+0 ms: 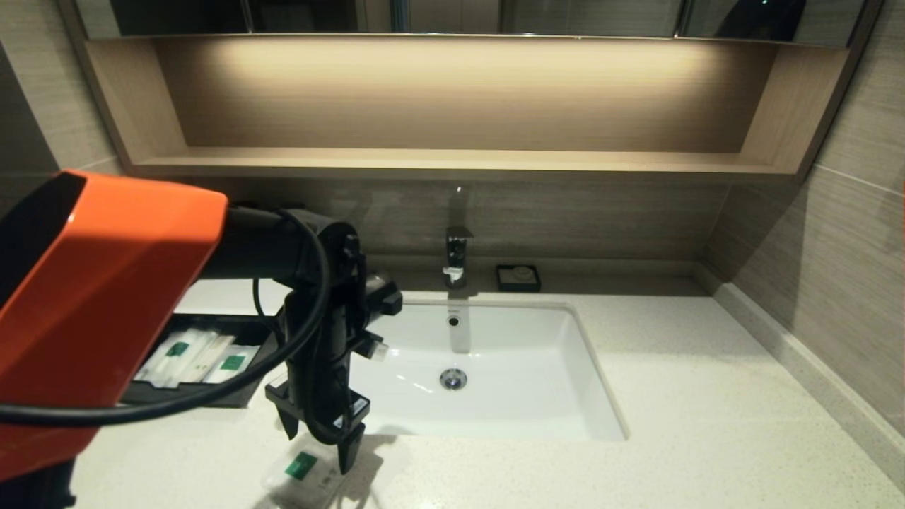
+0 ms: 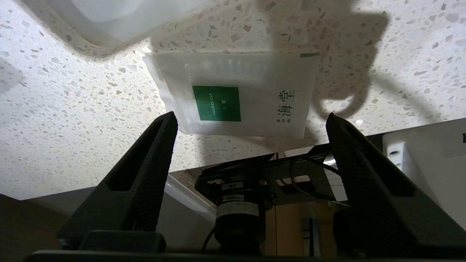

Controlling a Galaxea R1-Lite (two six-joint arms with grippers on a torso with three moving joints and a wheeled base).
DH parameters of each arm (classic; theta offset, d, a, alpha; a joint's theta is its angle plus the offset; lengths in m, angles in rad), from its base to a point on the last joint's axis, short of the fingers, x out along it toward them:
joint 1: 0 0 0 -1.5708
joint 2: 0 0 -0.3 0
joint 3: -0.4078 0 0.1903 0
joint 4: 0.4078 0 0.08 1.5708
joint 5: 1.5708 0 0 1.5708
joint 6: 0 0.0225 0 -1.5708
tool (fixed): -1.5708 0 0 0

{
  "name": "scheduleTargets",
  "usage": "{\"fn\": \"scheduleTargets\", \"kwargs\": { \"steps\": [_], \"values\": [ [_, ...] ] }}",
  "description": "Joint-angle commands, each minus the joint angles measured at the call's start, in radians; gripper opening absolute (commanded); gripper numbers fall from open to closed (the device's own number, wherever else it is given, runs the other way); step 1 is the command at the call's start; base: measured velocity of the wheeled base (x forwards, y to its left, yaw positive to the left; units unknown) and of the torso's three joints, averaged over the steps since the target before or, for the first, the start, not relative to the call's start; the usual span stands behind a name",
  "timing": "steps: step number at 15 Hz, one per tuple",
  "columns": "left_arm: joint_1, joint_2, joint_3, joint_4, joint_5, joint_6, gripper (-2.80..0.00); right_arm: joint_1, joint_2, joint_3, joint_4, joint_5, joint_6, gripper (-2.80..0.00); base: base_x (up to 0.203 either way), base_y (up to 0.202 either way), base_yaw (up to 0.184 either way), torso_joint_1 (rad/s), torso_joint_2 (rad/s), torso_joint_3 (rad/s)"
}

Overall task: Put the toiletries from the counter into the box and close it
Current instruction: Pick up the bathroom toiletry

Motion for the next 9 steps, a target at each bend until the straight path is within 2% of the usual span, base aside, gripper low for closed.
{"fn": "scheduleTargets", "kwargs": {
  "steps": [1, 9],
  "values": [
    [0.0, 0.005, 0.004, 0.007, 0.0, -0.003, 0.0, 0.001, -0.001, 0.002, 0.0, 0.0, 0.0, -2.8, 0.0, 0.0, 0.0, 0.0, 0.0, 0.0],
    [0.008, 0.025, 0.007, 0.007, -0.001, -0.009, 0.0, 0.0, -0.001, 0.002, 0.0, 0.0, 0.0, -2.8, 0.0, 0.0, 0.0, 0.0, 0.0, 0.0]
  ]
}}
